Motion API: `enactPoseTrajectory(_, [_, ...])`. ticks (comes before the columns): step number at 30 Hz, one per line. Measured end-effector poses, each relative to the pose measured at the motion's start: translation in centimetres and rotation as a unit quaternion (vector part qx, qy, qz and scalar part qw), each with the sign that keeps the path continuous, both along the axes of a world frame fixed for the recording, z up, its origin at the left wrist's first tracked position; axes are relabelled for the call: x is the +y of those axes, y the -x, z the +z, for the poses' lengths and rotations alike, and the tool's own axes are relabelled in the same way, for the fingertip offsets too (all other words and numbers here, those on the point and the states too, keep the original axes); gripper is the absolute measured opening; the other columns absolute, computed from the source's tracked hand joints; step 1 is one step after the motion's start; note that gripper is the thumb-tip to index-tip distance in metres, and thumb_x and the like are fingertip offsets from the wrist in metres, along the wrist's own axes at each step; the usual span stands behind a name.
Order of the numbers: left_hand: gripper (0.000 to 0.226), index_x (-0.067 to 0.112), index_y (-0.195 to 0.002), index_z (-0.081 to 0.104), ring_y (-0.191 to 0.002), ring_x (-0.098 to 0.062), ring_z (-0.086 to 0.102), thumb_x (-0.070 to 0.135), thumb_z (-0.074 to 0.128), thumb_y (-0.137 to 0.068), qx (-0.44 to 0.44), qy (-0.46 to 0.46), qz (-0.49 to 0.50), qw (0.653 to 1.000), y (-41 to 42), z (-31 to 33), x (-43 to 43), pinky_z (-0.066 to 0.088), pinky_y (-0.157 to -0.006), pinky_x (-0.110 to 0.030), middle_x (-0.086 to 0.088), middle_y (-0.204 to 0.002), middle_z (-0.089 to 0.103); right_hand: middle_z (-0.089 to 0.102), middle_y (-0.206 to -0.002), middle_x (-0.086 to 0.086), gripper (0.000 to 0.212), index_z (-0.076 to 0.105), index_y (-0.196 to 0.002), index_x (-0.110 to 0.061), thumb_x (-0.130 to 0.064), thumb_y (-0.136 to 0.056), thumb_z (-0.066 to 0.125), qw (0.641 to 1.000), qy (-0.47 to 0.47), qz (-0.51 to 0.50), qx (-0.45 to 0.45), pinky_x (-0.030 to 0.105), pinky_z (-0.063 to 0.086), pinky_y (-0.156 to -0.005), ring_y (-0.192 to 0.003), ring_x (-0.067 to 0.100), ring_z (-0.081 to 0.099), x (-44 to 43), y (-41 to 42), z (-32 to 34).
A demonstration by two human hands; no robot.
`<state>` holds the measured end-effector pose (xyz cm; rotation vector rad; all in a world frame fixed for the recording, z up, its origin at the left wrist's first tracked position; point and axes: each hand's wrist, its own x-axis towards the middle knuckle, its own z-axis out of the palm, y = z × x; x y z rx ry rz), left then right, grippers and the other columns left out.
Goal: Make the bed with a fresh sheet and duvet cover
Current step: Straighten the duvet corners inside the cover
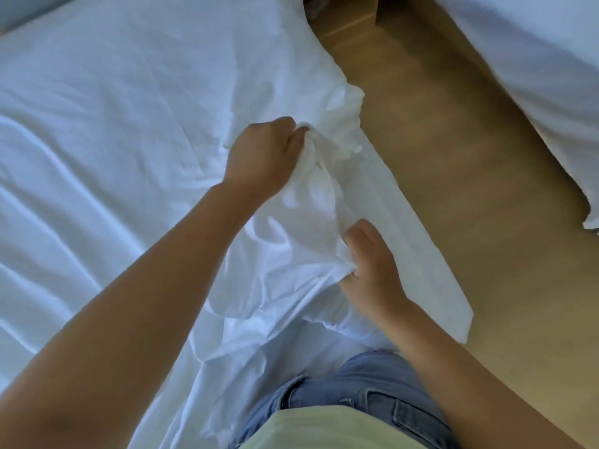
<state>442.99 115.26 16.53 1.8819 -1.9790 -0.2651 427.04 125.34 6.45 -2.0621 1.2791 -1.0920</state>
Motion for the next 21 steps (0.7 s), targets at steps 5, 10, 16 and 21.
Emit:
enactPoseTrajectory(5, [0.05, 0.011, -0.054, 0.03, -0.051, -0.016, 0.028, 0.031, 0.044, -0.098, 0.214, 0.018, 0.348, 0.912, -8.1, -1.8, 4.8, 0.027, -0.057, -0.03, -0.001, -0.052, 0.028, 0.041, -0.084, 0.004, 0.045, 0.045, -0.074, -0.004, 0.025, -0.045, 0.063, 0.999, 0.015, 0.034, -0.024, 0.033, 0.035, -0.047, -0.067, 0.019, 0.039, -1.3, -1.9, 1.2])
enactPoseTrajectory(10, [0.051, 0.002, -0.062, 0.051, -0.075, -0.037, 0.052, 0.035, 0.04, -0.098, 0.164, -0.128, 0.471, 0.857, -13.0, -7.0, 11.0, 0.041, -0.068, -0.039, -0.024, -0.068, 0.054, 0.036, -0.078, -0.008, 0.056, 0.036, -0.08, -0.02, 0.016, -0.054, 0.07, 0.97, -0.078, 0.23, 0.017, 0.029, 0.035, -0.044, -0.055, 0.017, 0.04, 3.3, -3.2, -0.9])
enactPoseTrajectory(16, [0.04, 0.008, -0.126, 0.051, -0.119, -0.033, 0.047, 0.01, 0.045, -0.087, 0.015, -0.259, 0.339, 0.904, -9.7, -7.6, 10.0, 0.038, -0.097, -0.038, -0.015, -0.127, 0.052, 0.049, -0.079, -0.008, 0.02, 0.055, -0.089, -0.013, -0.026, -0.078, 0.065, 0.958, -0.181, 0.224, -0.002, 0.021, 0.04, -0.058, -0.069, 0.011, 0.048, 2.7, -3.8, -0.3])
enactPoseTrajectory(21, [0.073, 0.018, -0.137, 0.04, -0.128, -0.027, 0.037, 0.059, 0.058, -0.08, -0.161, -0.2, 0.072, 0.964, -3.7, -5.8, 4.1, 0.029, -0.104, -0.043, -0.006, -0.138, 0.043, 0.056, -0.082, 0.001, 0.021, 0.059, -0.098, -0.011, -0.014, -0.078, 0.066, 0.958, -0.202, 0.205, 0.016, 0.03, 0.049, -0.063, -0.074, 0.019, 0.055, 2.3, -3.6, 0.1])
